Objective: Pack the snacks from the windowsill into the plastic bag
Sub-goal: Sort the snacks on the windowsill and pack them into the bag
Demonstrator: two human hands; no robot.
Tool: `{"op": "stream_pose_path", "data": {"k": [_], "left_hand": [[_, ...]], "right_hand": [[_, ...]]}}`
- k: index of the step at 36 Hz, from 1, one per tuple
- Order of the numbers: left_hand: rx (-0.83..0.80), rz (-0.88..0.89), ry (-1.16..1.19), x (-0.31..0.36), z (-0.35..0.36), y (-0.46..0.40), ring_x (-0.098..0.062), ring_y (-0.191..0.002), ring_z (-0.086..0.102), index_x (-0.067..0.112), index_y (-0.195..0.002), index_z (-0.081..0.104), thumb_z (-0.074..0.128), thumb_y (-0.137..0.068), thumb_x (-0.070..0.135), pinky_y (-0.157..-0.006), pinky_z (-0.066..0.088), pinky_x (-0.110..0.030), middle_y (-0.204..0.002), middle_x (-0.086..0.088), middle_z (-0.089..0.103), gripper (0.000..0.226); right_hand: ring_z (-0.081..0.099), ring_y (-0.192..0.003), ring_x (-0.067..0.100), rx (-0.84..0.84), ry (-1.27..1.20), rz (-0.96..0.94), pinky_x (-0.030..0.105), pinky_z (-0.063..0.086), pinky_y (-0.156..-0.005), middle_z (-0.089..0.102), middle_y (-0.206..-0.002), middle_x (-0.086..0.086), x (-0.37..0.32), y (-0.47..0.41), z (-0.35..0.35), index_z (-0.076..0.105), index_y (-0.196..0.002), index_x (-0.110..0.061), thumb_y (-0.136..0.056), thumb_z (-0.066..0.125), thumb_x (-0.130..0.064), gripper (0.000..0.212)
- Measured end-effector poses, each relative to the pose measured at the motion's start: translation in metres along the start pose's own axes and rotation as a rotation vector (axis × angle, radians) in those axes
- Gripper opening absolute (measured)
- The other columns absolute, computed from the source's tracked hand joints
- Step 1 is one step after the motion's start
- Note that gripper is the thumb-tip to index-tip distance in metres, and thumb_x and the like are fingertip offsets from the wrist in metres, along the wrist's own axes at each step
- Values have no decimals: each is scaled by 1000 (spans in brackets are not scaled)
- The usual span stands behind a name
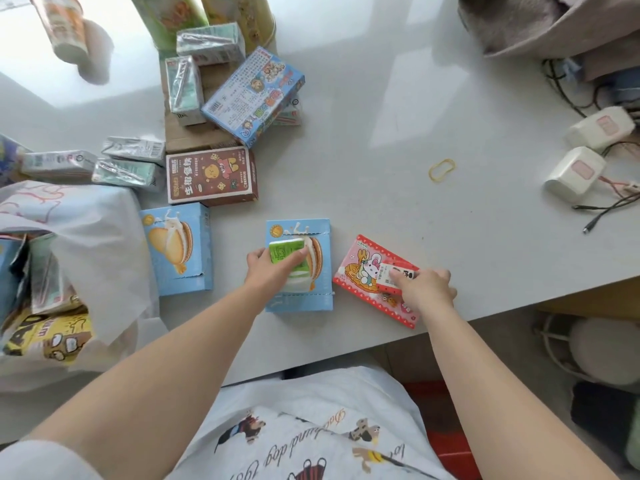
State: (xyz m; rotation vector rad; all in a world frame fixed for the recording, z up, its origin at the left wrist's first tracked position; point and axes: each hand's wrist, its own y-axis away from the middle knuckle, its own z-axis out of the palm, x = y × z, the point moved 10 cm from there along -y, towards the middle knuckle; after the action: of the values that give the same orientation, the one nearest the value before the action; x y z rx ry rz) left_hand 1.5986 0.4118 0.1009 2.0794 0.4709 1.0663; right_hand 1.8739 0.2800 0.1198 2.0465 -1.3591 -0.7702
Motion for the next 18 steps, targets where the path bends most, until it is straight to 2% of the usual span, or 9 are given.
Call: {"op": "stream_pose_path", "data": {"k": [2, 4, 7, 9, 11, 12, 14, 15, 18], "left_hand": [[-27, -26, 13, -5, 3, 1, -22, -116, 49, 30, -103, 45, 69, -77, 52, -105, 40, -42, -137, -2, 29, 42], [-45, -36, 3, -8, 6, 3, -21, -115, 50, 30, -103, 47, 70, -77, 51, -105, 41, -41, -137, -1, 27, 40], [-54, -27, -37, -10, 9, 4, -22, -117, 48, 33, -102, 47, 70, -76, 53, -106, 39, -41, -139, -1, 24, 40], [-59, -58, -19, -16, 9, 5, -24, -116, 50, 32, -103, 47, 70, -74, 56, -105, 41, -43, -138, -1, 28, 45], [-76, -112, 46, -22, 9, 8, -23, -110, 56, 28, -106, 53, 73, -63, 64, -95, 49, -41, -137, -2, 38, 60], [-83, -136, 82, -24, 9, 10, -22, -106, 59, 26, -109, 56, 74, -55, 67, -84, 52, -38, -136, -3, 43, 70], [-85, -157, 139, -26, 9, 13, -21, -100, 62, 25, -114, 57, 73, -48, 68, -63, 49, -29, -133, -5, 48, 80], [-83, -163, 157, -27, 10, 14, -20, -99, 62, 25, -115, 57, 73, -47, 68, -58, 46, -26, -132, -5, 49, 82], [-76, -154, 169, -26, 12, 14, -20, -99, 63, 25, -117, 59, 72, -47, 69, -63, 48, -27, -130, -6, 51, 83]], "right_hand": [[30, -121, 31, -77, 138, -73, 39, 43, -91, 30, -134, 9, -3, 6, 10, 47, -134, -20, -88, 50, -56, 59], [29, -123, 32, -133, 172, -95, 35, 41, -89, 26, -137, 9, -2, 11, 18, 41, -139, -31, -89, 50, -56, 57], [35, -121, 32, -168, 214, -79, 30, 35, -83, 28, -135, 11, 6, 16, 24, 37, -141, -30, -87, 47, -62, 64], [35, -121, 33, -171, 177, -50, 35, 37, -93, 29, -135, 11, 15, 18, 29, 36, -141, -31, -86, 47, -63, 64], [32, -123, 34, -137, 92, -3, 41, 34, -103, 31, -135, 10, 24, 23, 32, 35, -141, -36, -85, 48, -64, 63], [31, -124, 34, -105, 76, 12, 42, 31, -105, 32, -134, 10, 27, 26, 33, 36, -141, -38, -85, 48, -64, 63], [32, -125, 33, -44, 86, 10, 43, 29, -106, 37, -133, 11, 29, 34, 37, 40, -138, -37, -85, 46, -66, 61], [34, -124, 32, -23, 58, 1, 42, 30, -105, 39, -130, 12, 29, 36, 42, 45, -135, -34, -85, 46, -66, 60], [49, -109, 29, -55, -160, 12, 41, 49, -93, 39, -114, 7, 30, 41, 60, 54, -123, -27, -82, 53, -63, 54]]}}
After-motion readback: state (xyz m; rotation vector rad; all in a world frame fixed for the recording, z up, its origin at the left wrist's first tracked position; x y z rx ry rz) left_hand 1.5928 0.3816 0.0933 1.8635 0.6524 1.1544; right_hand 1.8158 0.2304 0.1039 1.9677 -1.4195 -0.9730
